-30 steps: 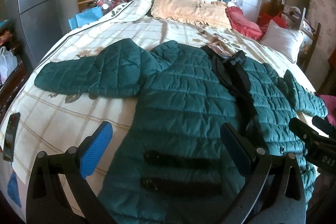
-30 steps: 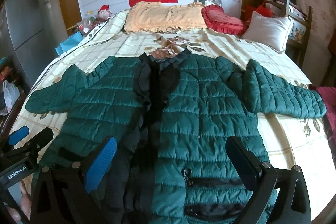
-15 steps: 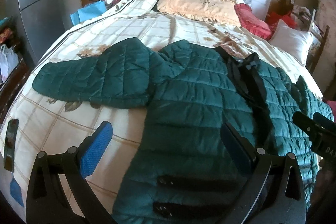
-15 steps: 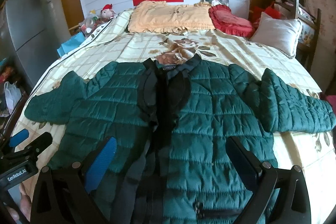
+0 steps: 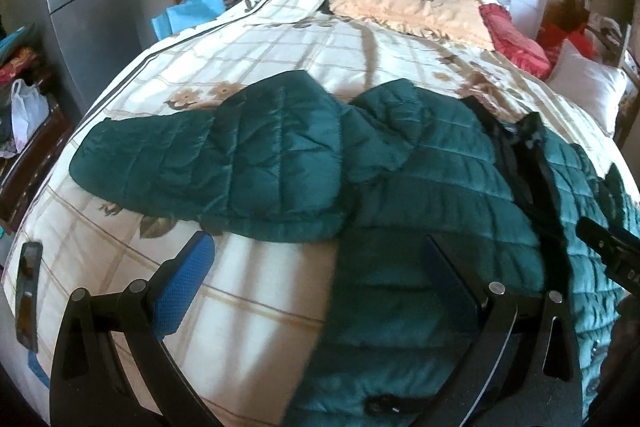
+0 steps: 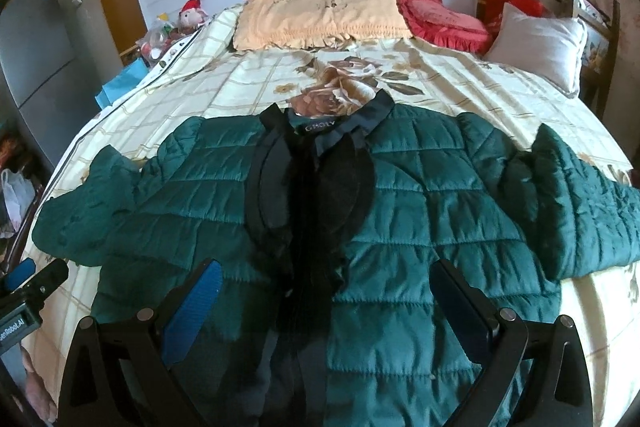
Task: Fold large clothes
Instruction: 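Grasp the jacket sleeve cuff with the left gripper and lift it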
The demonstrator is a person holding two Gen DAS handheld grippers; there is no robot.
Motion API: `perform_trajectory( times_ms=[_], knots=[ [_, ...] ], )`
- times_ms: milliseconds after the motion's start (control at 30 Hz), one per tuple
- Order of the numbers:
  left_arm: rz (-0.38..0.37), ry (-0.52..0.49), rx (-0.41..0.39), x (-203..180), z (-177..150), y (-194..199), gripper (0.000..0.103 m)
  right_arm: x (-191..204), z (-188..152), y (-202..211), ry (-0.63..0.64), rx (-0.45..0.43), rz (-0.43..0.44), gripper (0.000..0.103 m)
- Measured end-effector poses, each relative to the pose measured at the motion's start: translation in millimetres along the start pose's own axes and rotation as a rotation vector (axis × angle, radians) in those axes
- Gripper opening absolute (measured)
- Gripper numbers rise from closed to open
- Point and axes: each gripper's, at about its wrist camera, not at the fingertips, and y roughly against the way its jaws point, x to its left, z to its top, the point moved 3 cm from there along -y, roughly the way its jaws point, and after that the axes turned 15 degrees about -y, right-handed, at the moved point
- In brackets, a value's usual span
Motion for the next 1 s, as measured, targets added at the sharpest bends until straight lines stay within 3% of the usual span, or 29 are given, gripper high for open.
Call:
perform_trajectory(
  times_ms=[333,500,767,1000],
  knots=[
    [0.074,0.073,0.043,56.2,-4.3,-27.6,0.103,12.6,0.7,-17.0,0.026,0.017,0.012,0.103],
    [0.093,0.214,0.076,115.6,-10.8,-45.2,0.103,15.3,-2.7,-15.5,0.05,0.02,0.017,0.103],
    [0.24,0.477,0.14,236.9,-33.9,-79.3,0.103,15.5,-6.0,-12.1,0.056,0.029,0.026,0.103],
    [0.255,0.6,0.155,288.0,-47.4,-106.6,0.102,22.4,-13.3,-10.2,0.082,0.045,0.025,0.103]
  ],
)
